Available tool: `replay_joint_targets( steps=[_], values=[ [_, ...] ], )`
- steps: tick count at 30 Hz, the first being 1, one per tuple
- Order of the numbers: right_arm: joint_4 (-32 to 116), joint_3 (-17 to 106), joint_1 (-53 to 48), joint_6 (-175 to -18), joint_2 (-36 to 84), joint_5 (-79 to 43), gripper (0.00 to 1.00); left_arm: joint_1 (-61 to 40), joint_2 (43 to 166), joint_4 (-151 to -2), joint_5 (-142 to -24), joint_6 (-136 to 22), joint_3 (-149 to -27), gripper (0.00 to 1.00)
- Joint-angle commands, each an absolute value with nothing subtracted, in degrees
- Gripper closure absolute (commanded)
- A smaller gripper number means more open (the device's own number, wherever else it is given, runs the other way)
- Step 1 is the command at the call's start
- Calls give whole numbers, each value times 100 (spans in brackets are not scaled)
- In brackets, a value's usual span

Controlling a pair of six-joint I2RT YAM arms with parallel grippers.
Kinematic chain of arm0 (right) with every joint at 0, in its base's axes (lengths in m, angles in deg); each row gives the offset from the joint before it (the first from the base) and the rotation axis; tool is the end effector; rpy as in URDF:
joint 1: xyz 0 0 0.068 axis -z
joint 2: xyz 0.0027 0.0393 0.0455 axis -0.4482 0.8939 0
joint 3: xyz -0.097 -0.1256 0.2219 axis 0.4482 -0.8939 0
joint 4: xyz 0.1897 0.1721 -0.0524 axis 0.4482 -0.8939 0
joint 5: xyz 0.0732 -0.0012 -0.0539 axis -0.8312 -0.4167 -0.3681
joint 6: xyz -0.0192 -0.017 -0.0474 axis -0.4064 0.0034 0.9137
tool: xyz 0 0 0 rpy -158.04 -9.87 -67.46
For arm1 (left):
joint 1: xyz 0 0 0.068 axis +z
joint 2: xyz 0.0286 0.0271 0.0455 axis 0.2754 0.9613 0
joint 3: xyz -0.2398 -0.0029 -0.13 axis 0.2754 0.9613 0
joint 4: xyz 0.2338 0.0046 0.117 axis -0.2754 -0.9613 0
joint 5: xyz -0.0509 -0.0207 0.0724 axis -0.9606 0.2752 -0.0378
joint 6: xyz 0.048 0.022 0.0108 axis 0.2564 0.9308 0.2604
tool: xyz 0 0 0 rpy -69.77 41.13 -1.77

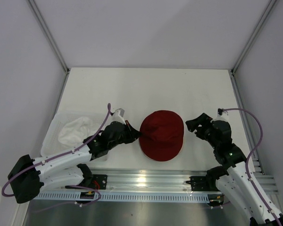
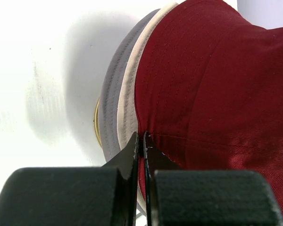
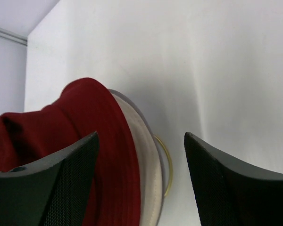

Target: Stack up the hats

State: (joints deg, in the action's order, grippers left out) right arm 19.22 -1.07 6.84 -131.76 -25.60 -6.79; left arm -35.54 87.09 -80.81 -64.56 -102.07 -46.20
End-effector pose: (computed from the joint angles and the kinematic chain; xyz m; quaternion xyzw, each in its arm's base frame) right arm 0.1334 0.0455 0.2609 0.1791 0.8222 0.2522 0.4779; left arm 0.1412 -0.1674 0.2247 -0.0855 0.8574 -0.3612 0.3565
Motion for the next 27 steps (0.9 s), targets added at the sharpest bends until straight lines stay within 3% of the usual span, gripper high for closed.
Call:
replay_joint_targets(
  steps=[1, 19, 22, 27],
  values=[
    [3286, -182, 677, -13391, -2329, -873, 24, -3596, 8725, -8453, -6338, -9959, -4692, 98],
    [4694, -393, 685, -13786, -904, -1665, 26, -3596, 8936, -8295, -6522, -9845, -4920, 99],
    [4809, -340, 668, -13909, -746, -1928, 31, -3596, 8998, -8321, -6566, -9810, -4990, 99],
    [4643, -305, 668, -13989, -798, -1920, 49, -3596, 8989, -8312, -6549, -9819, -4991, 99]
  ],
)
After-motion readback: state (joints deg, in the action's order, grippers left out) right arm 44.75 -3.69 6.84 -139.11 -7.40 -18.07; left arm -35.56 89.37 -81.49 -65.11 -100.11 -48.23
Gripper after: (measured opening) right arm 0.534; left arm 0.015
